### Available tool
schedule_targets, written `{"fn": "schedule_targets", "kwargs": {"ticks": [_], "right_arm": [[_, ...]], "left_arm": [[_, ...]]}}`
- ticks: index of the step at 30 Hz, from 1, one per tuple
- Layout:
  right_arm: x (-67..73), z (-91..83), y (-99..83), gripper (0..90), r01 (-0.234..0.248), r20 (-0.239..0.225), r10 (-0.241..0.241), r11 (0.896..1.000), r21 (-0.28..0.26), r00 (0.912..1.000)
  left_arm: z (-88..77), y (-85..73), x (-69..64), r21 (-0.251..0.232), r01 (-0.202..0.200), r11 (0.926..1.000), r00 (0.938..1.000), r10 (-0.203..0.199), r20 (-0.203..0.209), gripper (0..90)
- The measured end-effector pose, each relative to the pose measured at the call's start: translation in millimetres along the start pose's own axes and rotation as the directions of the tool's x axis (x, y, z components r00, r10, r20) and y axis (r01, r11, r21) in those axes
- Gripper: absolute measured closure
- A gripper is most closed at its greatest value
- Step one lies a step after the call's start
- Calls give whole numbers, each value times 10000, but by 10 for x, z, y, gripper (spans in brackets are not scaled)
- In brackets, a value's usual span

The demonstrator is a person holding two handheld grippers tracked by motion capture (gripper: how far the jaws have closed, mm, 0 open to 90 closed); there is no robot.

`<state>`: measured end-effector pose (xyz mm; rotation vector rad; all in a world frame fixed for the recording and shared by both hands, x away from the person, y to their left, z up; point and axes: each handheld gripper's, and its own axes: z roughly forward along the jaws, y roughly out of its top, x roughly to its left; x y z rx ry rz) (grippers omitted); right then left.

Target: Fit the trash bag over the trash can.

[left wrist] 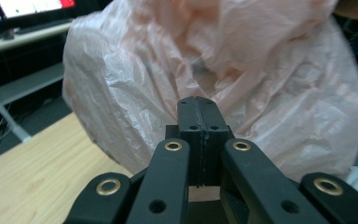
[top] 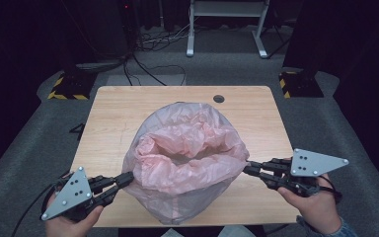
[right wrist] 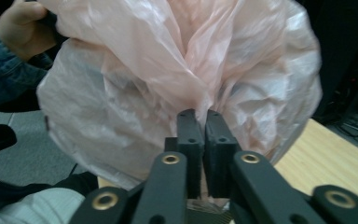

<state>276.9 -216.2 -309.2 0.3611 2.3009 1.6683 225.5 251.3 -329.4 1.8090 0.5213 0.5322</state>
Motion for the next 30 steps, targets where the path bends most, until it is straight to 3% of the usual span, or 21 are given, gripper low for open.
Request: {"fn": "schedule_targets", "kwargs": {"ticks": [3,5,7,10,14,16,21,30], "right_arm": [[8,57,-34,603,-91,98,91,10000,36,9999],[-16,54,-43,532,-110,-101,109,9999,-74,9999],[-55,5,-28,480,-378,-455,354,9978,-551,9983],[-122,-86,25,441,-553,-564,489,9914,-1188,9972],[-218,-141,142,412,-670,-44,672,9830,-1709,9977],[-271,-120,215,406,-766,223,820,9805,-1807,9964],[-364,29,461,352,-683,685,839,9764,-2048,9941],[-361,431,894,326,-513,47,534,9773,-2056,9986]], "left_arm": [[24,-21,42,145,19,9999,9998,-17,-178,900],[16,-13,67,242,-87,9997,9989,99,-467,899],[-9,-4,115,243,-82,9997,9963,103,-851,900],[-40,5,234,37,143,9999,9882,-136,-1526,900],[15,0,461,-213,678,9975,9731,-709,-2192,900],[81,3,515,-263,810,9964,9729,-848,-2151,900],[184,45,436,-358,421,9985,9814,-480,-1861,899],[123,100,302,-635,64,9980,9900,-153,-1403,899]]}}
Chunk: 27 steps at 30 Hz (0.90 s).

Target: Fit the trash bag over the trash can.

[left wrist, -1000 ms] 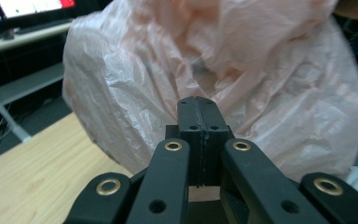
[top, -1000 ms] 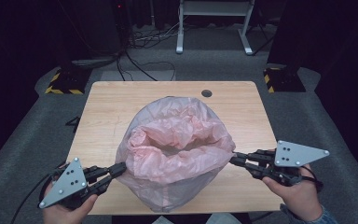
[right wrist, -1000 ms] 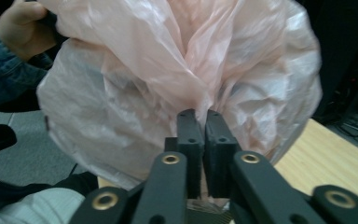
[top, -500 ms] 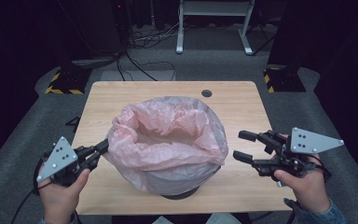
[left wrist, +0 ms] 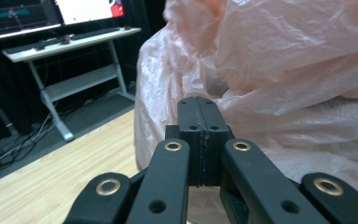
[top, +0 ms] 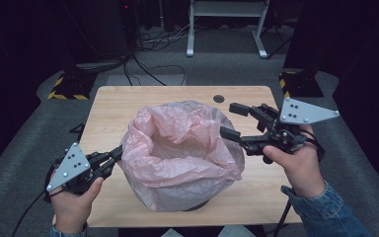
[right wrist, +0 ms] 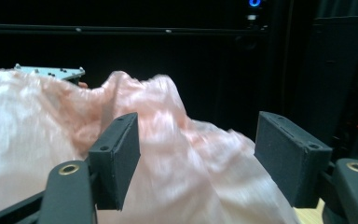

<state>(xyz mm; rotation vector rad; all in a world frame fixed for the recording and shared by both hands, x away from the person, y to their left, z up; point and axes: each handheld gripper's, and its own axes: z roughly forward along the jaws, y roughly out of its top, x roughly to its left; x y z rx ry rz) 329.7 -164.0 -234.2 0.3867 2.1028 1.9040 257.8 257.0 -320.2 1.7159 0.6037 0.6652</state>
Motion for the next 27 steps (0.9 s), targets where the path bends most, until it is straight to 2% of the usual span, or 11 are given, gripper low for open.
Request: {"fn": "schedule_targets", "kwargs": {"ticks": [2,5,6,9,13,17,19,22,24,26,27], "right_arm": [[19,105,-6,404,29,-173,-20,9985,541,9998],[33,201,-82,689,437,-489,-358,9842,1718,9982],[31,207,-110,767,538,-458,-458,9798,1927,9979],[-15,169,-175,869,764,-47,-773,9730,2176,9970],[-139,35,-220,900,875,930,-1098,9721,2175,9896],[-313,-141,-238,900,748,2026,-1107,9813,1772,9730],[-359,-210,-247,900,718,2386,-1047,9872,1427,9655],[-324,-248,-264,900,983,2383,-1189,9904,968,9639],[-280,-228,-284,900,1094,2032,-1261,9898,915,9710],[-243,-198,-315,818,1084,1289,-1182,9908,807,9846],[-224,-194,-333,707,1161,976,-1222,9911,654,9877]], "left_arm": [[-2,-5,-28,27,-99,9999,9999,99,67,899],[-6,-43,-45,209,-201,9996,9998,199,60,899],[-5,-63,-44,244,-164,9996,9998,163,78,899],[9,-122,-39,238,-6,9997,9999,2,167,899],[39,-132,-67,109,36,9999,9994,-40,344,899],[62,-80,-125,-64,-253,9997,9988,256,421,899],[67,-68,-136,-72,-348,9994,9986,350,385,899],[84,-103,-112,140,-317,9994,9990,313,314,899],[105,-167,-80,263,-103,9996,9994,94,335,900],[115,-217,-65,385,-87,9992,9995,76,308,900],[116,-243,-57,465,-115,9989,9996,102,274,900]]}}
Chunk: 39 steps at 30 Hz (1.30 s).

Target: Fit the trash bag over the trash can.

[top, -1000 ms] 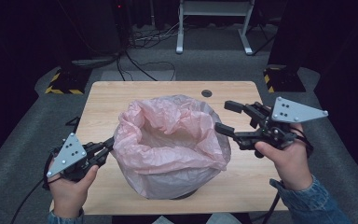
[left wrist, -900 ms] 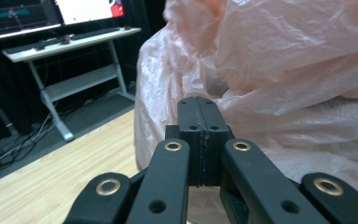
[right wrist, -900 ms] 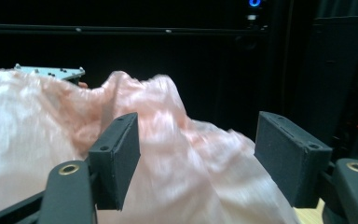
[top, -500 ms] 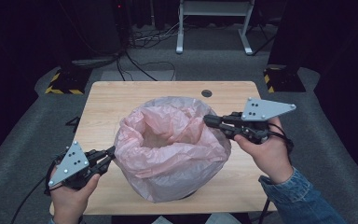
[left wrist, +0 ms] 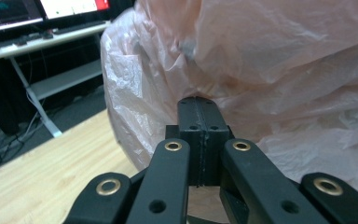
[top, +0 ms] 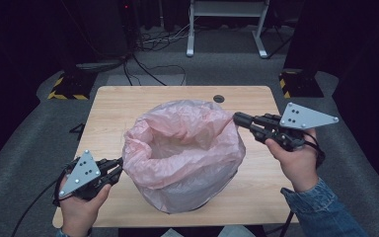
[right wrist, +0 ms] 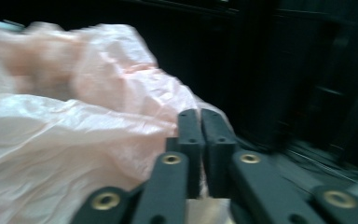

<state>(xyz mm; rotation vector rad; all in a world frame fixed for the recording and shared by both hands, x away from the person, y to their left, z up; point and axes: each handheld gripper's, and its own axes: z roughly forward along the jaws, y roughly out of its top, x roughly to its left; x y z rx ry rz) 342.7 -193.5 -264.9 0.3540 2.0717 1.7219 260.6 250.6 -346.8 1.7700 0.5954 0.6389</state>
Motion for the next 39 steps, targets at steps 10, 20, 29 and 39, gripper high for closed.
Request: {"fn": "schedule_targets", "kwargs": {"ticks": [10,20,29,39], "right_arm": [[-7,-168,-323,244,-1103,-1699,1013,9929,-446,9802],[45,-81,-612,410,-1190,-3391,1513,9863,1143,9285],[37,-105,-635,898,-614,-2520,970,9875,1455,9629],[-30,-20,-841,900,-1401,-807,1571,9728,1842,9843]], "left_arm": [[12,-203,-7,273,474,9985,9980,-485,415,900],[41,-144,-134,-87,310,9995,9958,-301,865,890],[67,-132,-131,-283,360,9989,9954,-334,893,884],[205,-160,-87,190,286,9994,9983,-295,505,898]]}}
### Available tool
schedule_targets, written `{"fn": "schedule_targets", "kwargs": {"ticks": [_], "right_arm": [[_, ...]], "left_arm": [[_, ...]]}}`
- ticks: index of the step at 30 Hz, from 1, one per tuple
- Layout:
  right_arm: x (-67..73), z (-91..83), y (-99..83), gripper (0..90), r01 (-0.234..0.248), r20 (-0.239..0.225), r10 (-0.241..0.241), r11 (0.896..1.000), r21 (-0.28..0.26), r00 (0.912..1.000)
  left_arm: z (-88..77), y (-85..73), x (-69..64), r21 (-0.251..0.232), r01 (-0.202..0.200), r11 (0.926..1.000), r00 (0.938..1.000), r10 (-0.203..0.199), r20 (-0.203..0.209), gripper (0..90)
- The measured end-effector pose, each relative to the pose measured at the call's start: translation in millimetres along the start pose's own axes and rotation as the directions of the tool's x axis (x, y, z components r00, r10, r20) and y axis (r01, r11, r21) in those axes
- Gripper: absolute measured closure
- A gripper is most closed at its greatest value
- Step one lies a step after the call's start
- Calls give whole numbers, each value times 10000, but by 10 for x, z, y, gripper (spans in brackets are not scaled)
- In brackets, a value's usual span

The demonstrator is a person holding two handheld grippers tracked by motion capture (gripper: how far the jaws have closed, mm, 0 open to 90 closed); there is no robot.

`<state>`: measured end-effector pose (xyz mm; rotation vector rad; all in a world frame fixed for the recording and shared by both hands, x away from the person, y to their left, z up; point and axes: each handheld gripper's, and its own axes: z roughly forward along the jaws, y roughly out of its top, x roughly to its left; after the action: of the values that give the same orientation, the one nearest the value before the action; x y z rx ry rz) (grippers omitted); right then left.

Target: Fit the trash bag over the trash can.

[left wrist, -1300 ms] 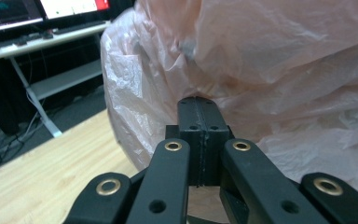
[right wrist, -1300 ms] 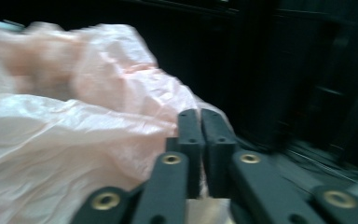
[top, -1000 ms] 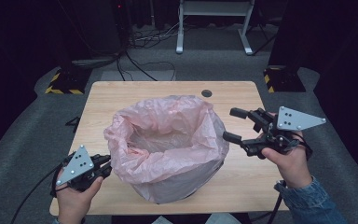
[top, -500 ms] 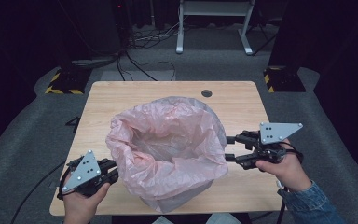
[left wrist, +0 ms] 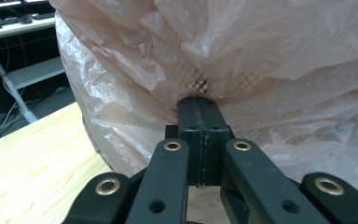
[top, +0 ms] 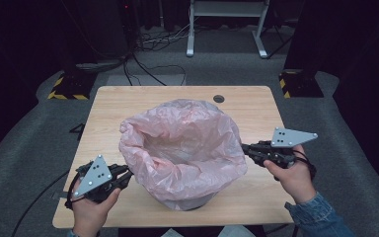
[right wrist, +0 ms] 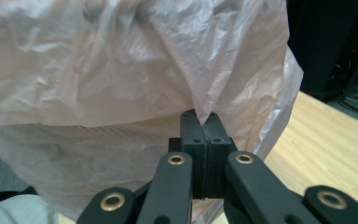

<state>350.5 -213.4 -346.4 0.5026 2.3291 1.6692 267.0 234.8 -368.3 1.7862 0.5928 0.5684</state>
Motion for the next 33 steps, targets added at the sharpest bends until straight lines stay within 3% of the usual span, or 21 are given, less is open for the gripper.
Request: {"fn": "schedule_targets", "kwargs": {"ticks": [5,8,11,20,24,27,33], "right_arm": [[-9,154,-122,900,-101,102,97,9989,461,9999],[-9,236,-222,900,-178,125,168,9958,897,9998],[-5,302,-353,900,-334,83,326,9909,1307,9994],[-28,341,-643,900,-850,72,849,9839,1571,9964],[-30,387,-763,900,-913,92,913,9769,1934,9958],[-18,433,-890,900,-971,48,988,9663,2386,9951],[24,422,-1116,900,-1203,-25,1266,9480,2947,9919]], "left_arm": [[93,-96,72,528,385,9979,9993,-382,-56,900],[139,-161,61,1203,129,9926,9998,-111,-156,900],[173,-221,43,1529,124,9882,9999,-119,-41,900],[213,-464,102,1916,695,9790,9974,-721,66,900],[268,-545,112,2210,769,9722,9968,-797,37,900],[306,-608,104,2611,708,9627,9974,-721,-44,900],[321,-794,113,3042,1081,9465,9938,-1114,-66,900]]}}
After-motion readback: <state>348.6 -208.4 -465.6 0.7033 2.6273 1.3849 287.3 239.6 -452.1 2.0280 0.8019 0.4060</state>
